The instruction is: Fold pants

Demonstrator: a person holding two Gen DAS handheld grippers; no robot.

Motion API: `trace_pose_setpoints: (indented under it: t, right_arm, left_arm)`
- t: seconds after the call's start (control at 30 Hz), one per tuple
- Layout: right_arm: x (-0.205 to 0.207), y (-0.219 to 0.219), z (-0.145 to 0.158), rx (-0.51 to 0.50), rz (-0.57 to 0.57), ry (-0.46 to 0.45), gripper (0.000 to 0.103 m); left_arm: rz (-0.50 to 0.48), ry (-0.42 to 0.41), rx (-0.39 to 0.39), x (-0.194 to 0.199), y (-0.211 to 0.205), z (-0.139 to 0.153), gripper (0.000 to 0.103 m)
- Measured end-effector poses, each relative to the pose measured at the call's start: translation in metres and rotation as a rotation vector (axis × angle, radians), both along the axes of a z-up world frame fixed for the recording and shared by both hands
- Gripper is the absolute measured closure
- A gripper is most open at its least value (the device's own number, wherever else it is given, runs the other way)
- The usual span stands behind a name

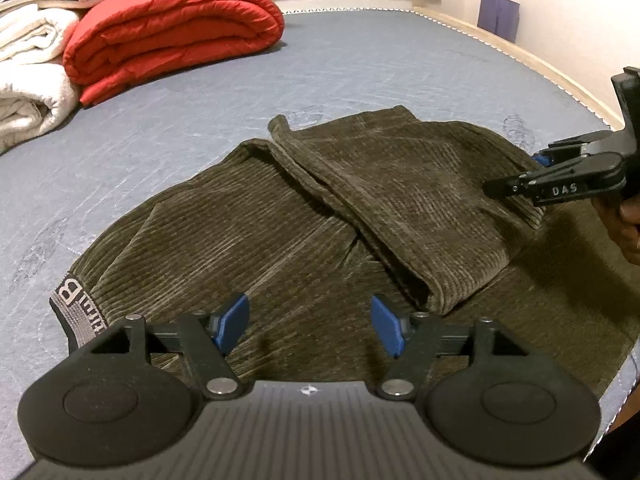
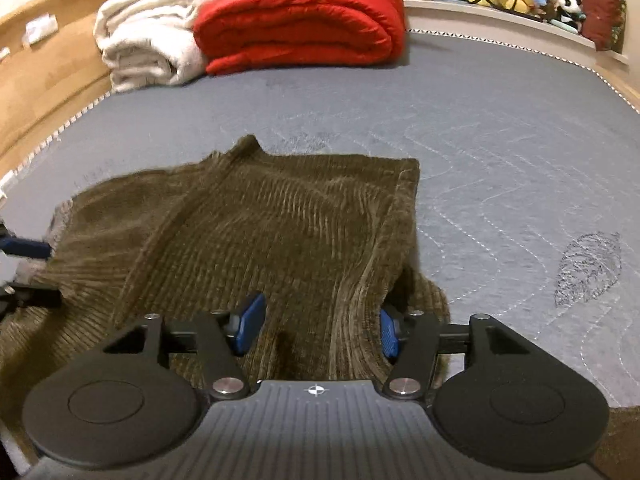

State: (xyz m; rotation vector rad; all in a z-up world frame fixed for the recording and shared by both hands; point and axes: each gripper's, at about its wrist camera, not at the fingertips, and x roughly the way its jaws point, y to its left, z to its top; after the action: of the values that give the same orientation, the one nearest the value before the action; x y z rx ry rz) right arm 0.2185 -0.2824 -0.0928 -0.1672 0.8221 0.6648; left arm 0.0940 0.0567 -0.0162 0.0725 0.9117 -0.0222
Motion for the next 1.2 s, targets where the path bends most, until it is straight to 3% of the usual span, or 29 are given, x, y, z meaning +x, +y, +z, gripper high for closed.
trace_pose_setpoints:
  t: [0.03,0.13,0.2,0.37,0.5,0.6,0.77,0.8,0.9,0.97,1.07,1.13,1.2]
  right_arm:
    - [-0.004,0.002,-0.002,-0.018,0.008,-0.014,0.063]
    - [-0.014,0.009,0.002,-0.068,0.048,-0.079,0.085]
    - [-0.024,0.013,0.008,-0.091,0.096,-0.14,0.093]
    - [-0.048,0.008,0.035,0.002,0.258,-0.191,0.094]
    - [-0.068,0.003,0.051,0.1,0.462,-0.125,0.095]
    - [-0.077,0.007,0.045,0.089,0.559,-0.049,0.094]
    - [-0.069,0.01,0.033,0.044,0.5,-0.04,0.089]
    - [-0.066,0.009,0.033,0.045,0.487,-0.039,0.083]
    - [-0.062,0.006,0.031,0.021,0.433,-0.067,0.053]
    - [-0.061,0.005,0.028,0.001,0.414,-0.08,0.052]
    - [-0.061,0.005,0.024,-0.016,0.411,-0.091,0.054]
    - [-0.063,0.01,0.025,0.002,0.424,-0.097,0.079]
    - [-0.066,0.012,0.029,0.023,0.447,-0.098,0.094]
  left_arm:
    - [0.003,0.001,0.0,0.0,0.002,0.0,0.03]
    - [0.008,0.0,-0.001,0.0,0.005,0.001,0.03]
    - [0.006,-0.003,-0.003,0.0,0.006,0.002,0.03]
    - [0.004,-0.014,-0.01,0.0,0.006,0.007,0.03]
    - [0.001,-0.017,-0.011,0.0,0.005,0.008,0.03]
    - [0.0,-0.016,-0.008,-0.001,0.004,0.008,0.03]
    - [0.007,-0.015,-0.006,-0.002,0.007,0.008,0.03]
    - [0.01,-0.016,-0.008,-0.002,0.008,0.008,0.03]
    - [0.019,-0.02,-0.013,-0.001,0.008,0.009,0.029]
    - [0.022,-0.024,-0.016,-0.001,0.009,0.009,0.029]
    - [0.017,-0.029,-0.025,0.0,0.008,0.011,0.029]
    - [0.013,-0.033,-0.028,0.0,0.008,0.012,0.029]
    - [0.012,-0.039,-0.033,0.0,0.008,0.013,0.029]
